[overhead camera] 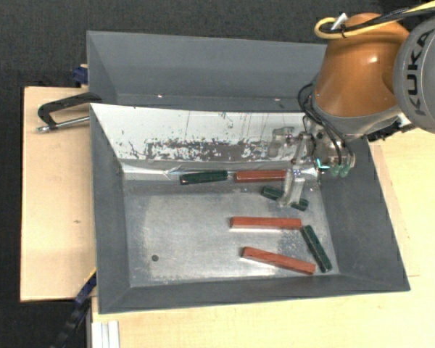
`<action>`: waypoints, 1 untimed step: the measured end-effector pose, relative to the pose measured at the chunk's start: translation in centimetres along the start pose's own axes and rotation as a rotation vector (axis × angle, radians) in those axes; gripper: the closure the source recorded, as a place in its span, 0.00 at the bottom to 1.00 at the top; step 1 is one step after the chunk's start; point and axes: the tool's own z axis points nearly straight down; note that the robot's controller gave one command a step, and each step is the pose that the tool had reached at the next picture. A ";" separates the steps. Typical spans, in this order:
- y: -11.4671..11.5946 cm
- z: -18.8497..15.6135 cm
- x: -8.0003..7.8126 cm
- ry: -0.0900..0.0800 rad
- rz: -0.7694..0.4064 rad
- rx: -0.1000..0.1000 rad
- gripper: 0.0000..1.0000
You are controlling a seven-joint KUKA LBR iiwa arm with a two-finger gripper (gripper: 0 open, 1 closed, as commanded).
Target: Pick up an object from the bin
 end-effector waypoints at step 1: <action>0.0 -0.5 -0.2 -0.009 0.000 0.000 0.00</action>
Offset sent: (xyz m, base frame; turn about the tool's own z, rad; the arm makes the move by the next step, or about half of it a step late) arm -0.0288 -0.0110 -0.1453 -0.0722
